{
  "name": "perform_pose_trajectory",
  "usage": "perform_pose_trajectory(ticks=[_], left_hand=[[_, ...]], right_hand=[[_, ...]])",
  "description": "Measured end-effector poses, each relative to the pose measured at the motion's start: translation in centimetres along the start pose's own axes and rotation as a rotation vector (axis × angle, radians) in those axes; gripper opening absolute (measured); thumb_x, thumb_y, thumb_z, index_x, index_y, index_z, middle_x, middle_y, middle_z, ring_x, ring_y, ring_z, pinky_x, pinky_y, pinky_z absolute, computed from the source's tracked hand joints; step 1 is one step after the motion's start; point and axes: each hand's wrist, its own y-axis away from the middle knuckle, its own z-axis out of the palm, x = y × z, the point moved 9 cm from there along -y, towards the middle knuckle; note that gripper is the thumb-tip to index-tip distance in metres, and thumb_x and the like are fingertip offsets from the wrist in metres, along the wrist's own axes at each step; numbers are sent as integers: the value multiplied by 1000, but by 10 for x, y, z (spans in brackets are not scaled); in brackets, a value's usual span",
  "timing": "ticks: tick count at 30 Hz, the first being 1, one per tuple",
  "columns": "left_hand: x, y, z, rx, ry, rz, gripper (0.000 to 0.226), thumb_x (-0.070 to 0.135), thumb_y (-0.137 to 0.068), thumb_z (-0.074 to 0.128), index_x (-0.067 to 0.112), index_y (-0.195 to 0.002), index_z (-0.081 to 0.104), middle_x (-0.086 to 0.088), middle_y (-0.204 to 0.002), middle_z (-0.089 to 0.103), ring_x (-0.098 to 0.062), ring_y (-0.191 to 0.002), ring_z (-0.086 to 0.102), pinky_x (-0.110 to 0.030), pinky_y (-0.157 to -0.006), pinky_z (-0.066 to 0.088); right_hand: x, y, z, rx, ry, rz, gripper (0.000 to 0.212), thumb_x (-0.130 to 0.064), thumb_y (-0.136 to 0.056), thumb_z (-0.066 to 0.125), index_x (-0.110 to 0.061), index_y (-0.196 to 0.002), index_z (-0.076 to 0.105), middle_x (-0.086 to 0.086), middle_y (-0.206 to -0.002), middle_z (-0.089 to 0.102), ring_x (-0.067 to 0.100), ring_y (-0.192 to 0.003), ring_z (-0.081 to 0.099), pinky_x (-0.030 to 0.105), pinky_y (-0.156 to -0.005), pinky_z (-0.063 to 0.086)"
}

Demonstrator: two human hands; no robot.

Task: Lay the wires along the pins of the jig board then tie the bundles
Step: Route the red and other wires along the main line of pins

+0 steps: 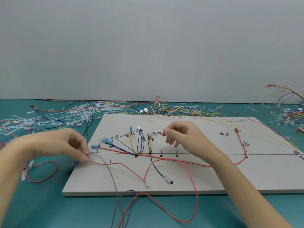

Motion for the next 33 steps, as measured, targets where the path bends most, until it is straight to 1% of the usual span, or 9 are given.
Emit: perform_pose_trajectory(ticks=[7, 10, 14, 17, 22, 24, 28, 31, 33], left_hand=[[73, 2, 14, 182, 341, 225, 52, 55, -57, 86, 13, -83, 68, -8, -70, 62, -17, -57, 52, -20, -52, 44], [97, -1, 27, 252, 528, 265, 37, 45, -59, 81, 17, -77, 66, -6, -66, 58, -13, -50, 43, -18, -46, 39], [116, -5, 45, 291, 721, 312, 19, 30, -75, 81, 19, -75, 66, -8, -65, 60, -12, -46, 44, -16, -43, 39], [122, -7, 54, 262, 871, 330, 5, 16, -73, 73, 18, -76, 69, -8, -70, 64, -12, -54, 56, -17, -47, 47], [121, -8, 58, 192, 1035, 340, 10, 5, -69, 68, 11, -74, 74, -7, -76, 66, -12, -66, 64, -19, -57, 55], [117, -8, 53, 226, 1043, 326, 12, 10, -68, 68, 10, -76, 77, -5, -73, 66, -11, -62, 63, -18, -56, 54], [111, -7, 43, 232, 956, 293, 34, -5, -62, 64, 10, -89, 79, -8, -79, 71, -10, -59, 61, -16, -56, 54], [109, -5, 45, 146, 870, 242, 39, -13, -56, 64, 7, -86, 78, -13, -87, 73, -11, -59, 63, -18, -57, 55], [108, -3, 49, 78, 768, 211, 35, -12, -59, 63, 3, -87, 78, -16, -91, 73, -12, -59, 63, -20, -57, 54]], right_hand=[[1, 4, 31, -218, -119, 29, 23, -29, -95, 60, -12, -105, 71, 6, -100, 73, 18, -94, 67, 34, -89, 54], [4, 8, 43, -299, -125, 57, 25, -36, -91, 64, -20, -110, 70, 0, -106, 73, 14, -102, 67, 35, -95, 53], [3, 10, 47, -298, -88, 37, 24, -40, -85, 70, -24, -102, 73, -6, -98, 75, 7, -98, 68, 28, -90, 51], [1, 12, 53, -334, -107, 41, 22, -36, -85, 71, -21, -101, 75, -5, -97, 75, 8, -92, 68, 23, -84, 51], [4, 27, 80, -581, -175, 108, 17, -22, -94, 61, -9, -99, 71, 8, -87, 73, 21, -75, 67, 21, -65, 51], [4, 30, 80, -615, -257, 151, 17, -23, -95, 59, -11, -99, 71, 8, -72, 71, 20, -62, 65, 21, -56, 50], [6, 20, 58, -517, -334, 174, 22, -30, -94, 60, -13, -98, 73, 0, -49, 52, 14, -43, 53, 21, -48, 46], [10, 22, 48, -558, -319, 200, 25, -33, -92, 59, -13, -100, 72, 1, -54, 53, 15, -51, 57, 23, -55, 48], [12, 28, 46, -643, -220, 194, 21, -30, -94, 57, -16, -99, 72, 1, -56, 56, 22, -72, 68, 27, -70, 49]])
